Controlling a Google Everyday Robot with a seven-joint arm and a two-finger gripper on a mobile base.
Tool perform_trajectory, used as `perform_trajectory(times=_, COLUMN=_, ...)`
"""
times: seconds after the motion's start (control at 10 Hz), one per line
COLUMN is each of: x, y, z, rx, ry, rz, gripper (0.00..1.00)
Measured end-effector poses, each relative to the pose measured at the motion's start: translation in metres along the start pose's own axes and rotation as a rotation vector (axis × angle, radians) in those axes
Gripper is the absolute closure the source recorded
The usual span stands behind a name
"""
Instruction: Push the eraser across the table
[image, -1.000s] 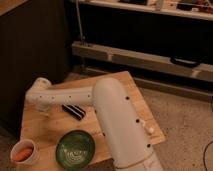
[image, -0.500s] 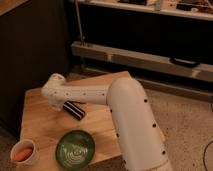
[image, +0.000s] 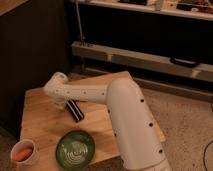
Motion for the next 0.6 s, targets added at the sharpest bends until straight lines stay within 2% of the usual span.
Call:
perform_trajectory(times=0.3, x=0.039, y=0.001, z=-0.019, rx=0.024, ry=0.037, rz=0.042, gripper=0.85)
perform_trajectory(times=0.6, x=0.066, y=0.002, z=-0.02, rx=0.025, ry=0.068, rz=0.065, gripper=0.85)
